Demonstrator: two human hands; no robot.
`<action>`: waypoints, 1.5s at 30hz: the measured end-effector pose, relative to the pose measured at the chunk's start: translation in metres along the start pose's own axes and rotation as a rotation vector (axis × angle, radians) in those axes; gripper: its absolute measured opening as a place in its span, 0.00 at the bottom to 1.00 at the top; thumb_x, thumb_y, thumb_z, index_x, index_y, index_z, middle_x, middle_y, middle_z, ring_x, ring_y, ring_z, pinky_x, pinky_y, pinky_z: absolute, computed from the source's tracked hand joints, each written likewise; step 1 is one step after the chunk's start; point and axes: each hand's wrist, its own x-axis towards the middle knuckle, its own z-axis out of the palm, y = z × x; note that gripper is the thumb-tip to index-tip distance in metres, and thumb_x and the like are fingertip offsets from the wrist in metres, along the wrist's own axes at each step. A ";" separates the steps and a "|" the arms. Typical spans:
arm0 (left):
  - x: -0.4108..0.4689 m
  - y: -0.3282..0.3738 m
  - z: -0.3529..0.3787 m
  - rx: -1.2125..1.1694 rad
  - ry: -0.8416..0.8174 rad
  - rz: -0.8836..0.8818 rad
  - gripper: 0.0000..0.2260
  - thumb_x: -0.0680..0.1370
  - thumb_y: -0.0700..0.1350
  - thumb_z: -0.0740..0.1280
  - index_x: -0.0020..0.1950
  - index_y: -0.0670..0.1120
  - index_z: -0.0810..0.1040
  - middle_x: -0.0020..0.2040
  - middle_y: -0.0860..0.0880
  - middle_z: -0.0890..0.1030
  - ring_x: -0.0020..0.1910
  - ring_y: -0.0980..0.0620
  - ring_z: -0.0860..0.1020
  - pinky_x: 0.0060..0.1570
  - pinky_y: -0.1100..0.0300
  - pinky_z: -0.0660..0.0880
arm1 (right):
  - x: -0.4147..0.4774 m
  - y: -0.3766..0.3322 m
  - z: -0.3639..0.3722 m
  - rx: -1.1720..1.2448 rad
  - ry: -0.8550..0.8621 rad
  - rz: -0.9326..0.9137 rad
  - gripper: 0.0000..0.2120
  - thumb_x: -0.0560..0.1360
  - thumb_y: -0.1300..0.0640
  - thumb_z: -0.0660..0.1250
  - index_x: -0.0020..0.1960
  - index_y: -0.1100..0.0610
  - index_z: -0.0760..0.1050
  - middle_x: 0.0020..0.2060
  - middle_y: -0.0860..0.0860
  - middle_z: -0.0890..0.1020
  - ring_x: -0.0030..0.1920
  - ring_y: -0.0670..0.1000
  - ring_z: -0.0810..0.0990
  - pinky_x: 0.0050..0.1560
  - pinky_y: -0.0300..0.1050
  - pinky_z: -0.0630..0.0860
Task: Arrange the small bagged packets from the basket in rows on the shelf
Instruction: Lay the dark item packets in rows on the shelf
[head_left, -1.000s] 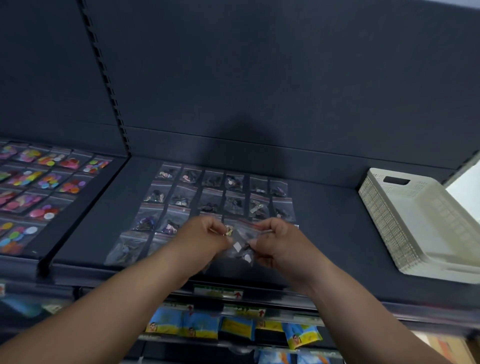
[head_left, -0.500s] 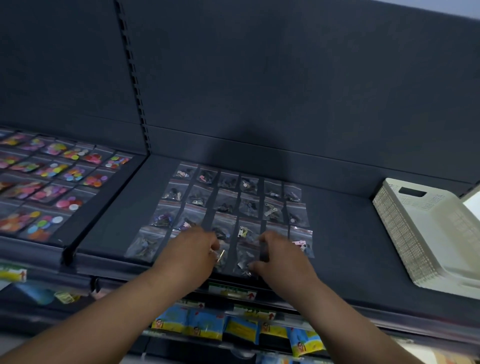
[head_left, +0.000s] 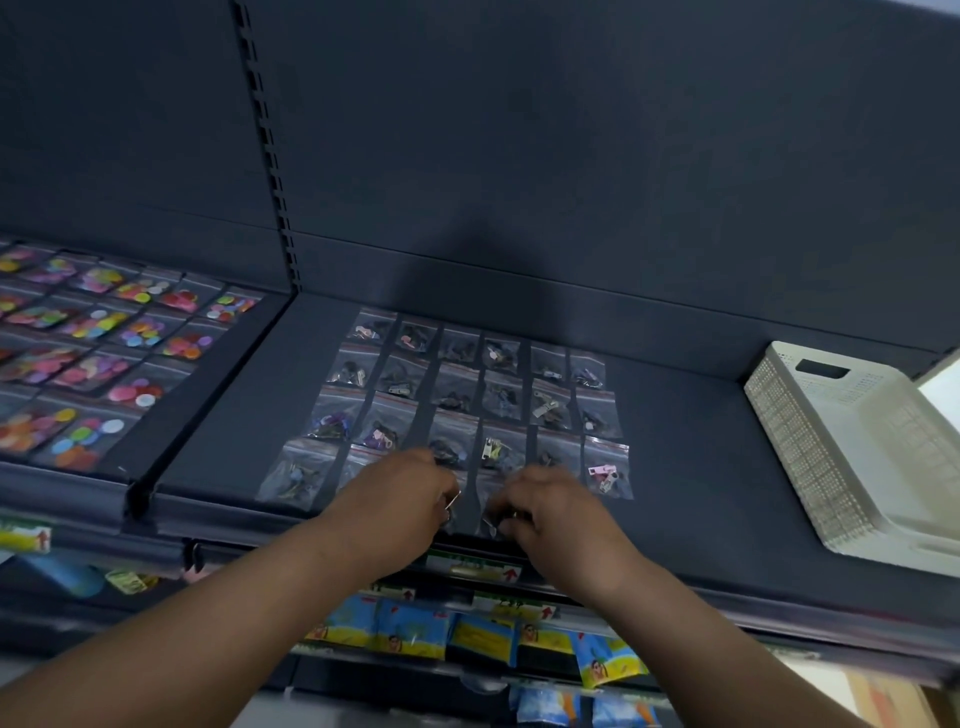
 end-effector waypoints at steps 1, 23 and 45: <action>0.000 0.000 0.000 -0.003 0.003 0.006 0.07 0.79 0.43 0.63 0.52 0.46 0.80 0.47 0.50 0.70 0.48 0.51 0.72 0.46 0.59 0.72 | 0.000 0.000 0.000 0.004 0.004 -0.003 0.10 0.77 0.56 0.65 0.57 0.51 0.79 0.55 0.47 0.77 0.59 0.50 0.69 0.57 0.38 0.67; 0.035 0.041 0.002 0.163 -0.212 0.118 0.27 0.82 0.57 0.50 0.78 0.48 0.49 0.79 0.50 0.47 0.77 0.52 0.44 0.73 0.56 0.39 | -0.010 0.050 -0.001 -0.192 0.049 0.110 0.24 0.79 0.55 0.52 0.74 0.53 0.61 0.74 0.51 0.63 0.73 0.53 0.61 0.72 0.44 0.51; 0.044 0.044 -0.004 0.164 -0.211 0.043 0.31 0.80 0.61 0.51 0.78 0.48 0.48 0.79 0.49 0.47 0.77 0.52 0.44 0.74 0.56 0.41 | -0.014 0.075 -0.011 -0.196 0.077 0.273 0.23 0.79 0.59 0.54 0.74 0.54 0.61 0.74 0.51 0.62 0.74 0.53 0.59 0.71 0.43 0.54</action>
